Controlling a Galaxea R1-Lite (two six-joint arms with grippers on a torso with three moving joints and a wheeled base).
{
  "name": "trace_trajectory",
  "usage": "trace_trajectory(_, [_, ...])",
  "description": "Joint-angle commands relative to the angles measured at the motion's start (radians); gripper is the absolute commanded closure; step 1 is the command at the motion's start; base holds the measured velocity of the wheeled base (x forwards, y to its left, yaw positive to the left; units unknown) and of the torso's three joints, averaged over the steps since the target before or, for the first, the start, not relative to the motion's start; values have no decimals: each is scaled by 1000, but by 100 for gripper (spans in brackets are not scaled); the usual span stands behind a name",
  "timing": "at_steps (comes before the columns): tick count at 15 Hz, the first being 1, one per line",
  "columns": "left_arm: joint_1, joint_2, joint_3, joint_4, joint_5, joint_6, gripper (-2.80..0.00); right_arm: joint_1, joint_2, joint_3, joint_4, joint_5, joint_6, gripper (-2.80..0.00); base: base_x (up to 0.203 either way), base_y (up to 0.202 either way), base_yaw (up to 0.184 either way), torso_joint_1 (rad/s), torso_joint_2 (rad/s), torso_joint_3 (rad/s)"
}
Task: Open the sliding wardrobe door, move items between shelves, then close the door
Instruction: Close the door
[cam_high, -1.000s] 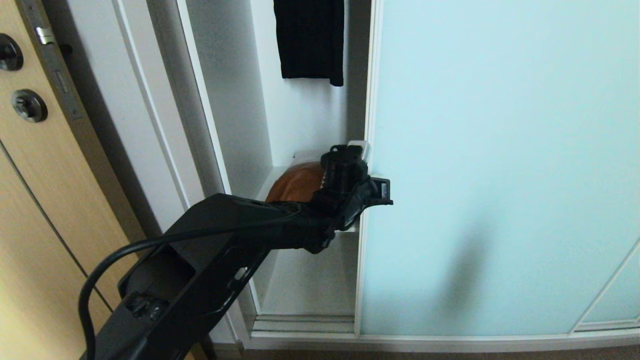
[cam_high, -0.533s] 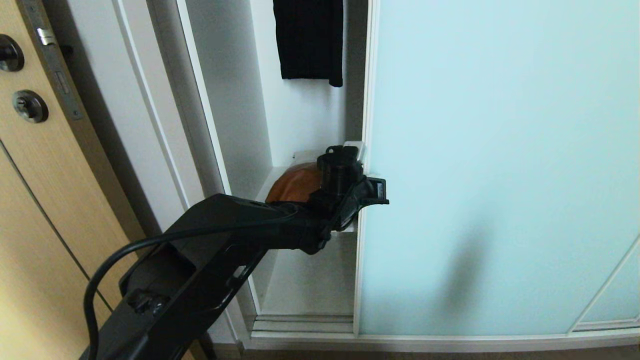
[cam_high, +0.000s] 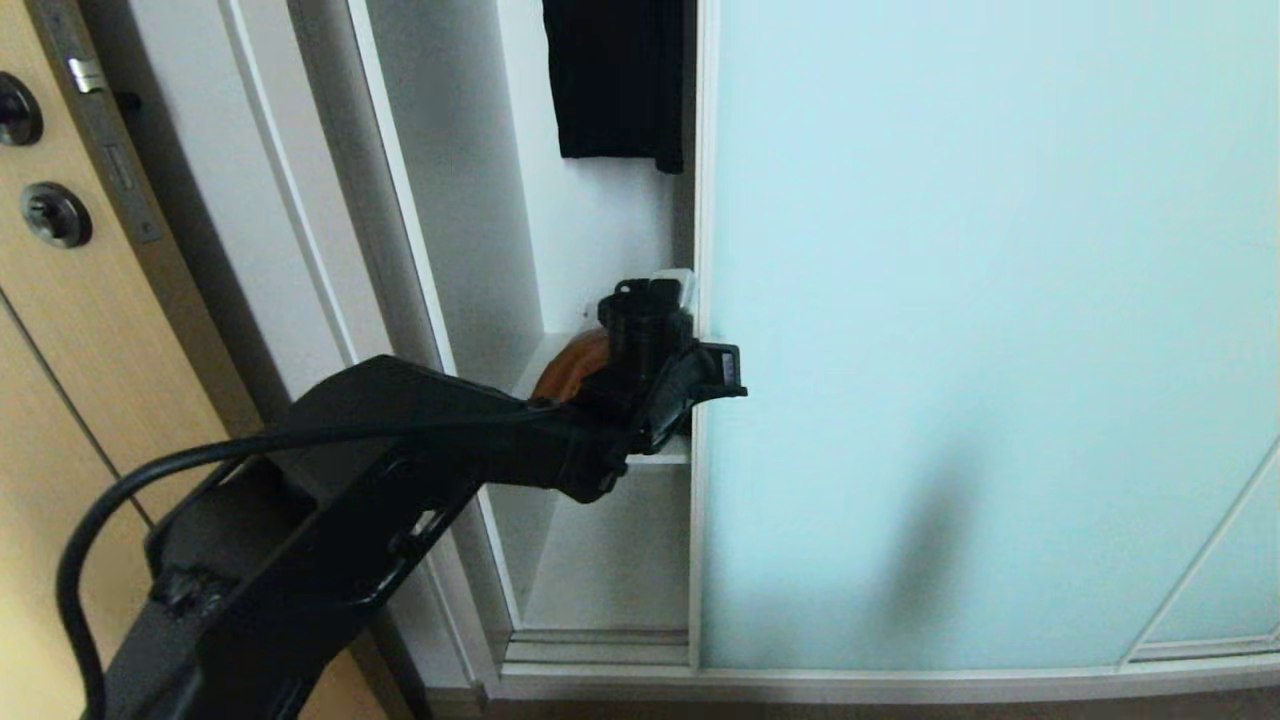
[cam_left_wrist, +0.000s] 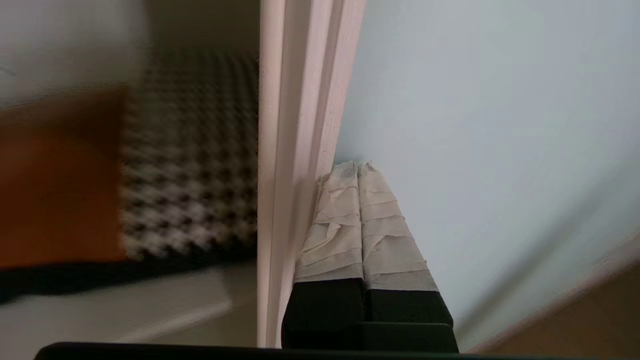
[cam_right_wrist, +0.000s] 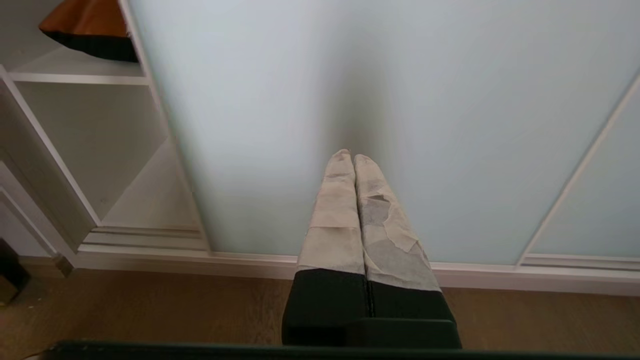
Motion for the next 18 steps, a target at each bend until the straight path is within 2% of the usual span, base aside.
trace_trajectory(1, [2, -100, 72, -29, 1, -1, 0, 0, 1, 0, 0, -1, 0, 0, 0, 0, 0, 0, 0, 0])
trace_trajectory(4, [17, -186, 183, -46, 0, 0, 0, 0, 1, 0, 0, -1, 0, 0, 0, 0, 0, 0, 0, 0])
trace_trajectory(12, [22, -485, 567, -156, -1, -3, 0, 0, 1, 0, 0, -1, 0, 0, 0, 0, 0, 0, 0, 0])
trace_trajectory(16, [67, -483, 564, -154, 13, -3, 0, 0, 1, 0, 0, -1, 0, 0, 0, 0, 0, 0, 0, 0])
trace_trajectory(18, [93, -482, 559, -156, 49, 0, 0, 0, 1, 0, 0, -1, 0, 0, 0, 0, 0, 0, 0, 0])
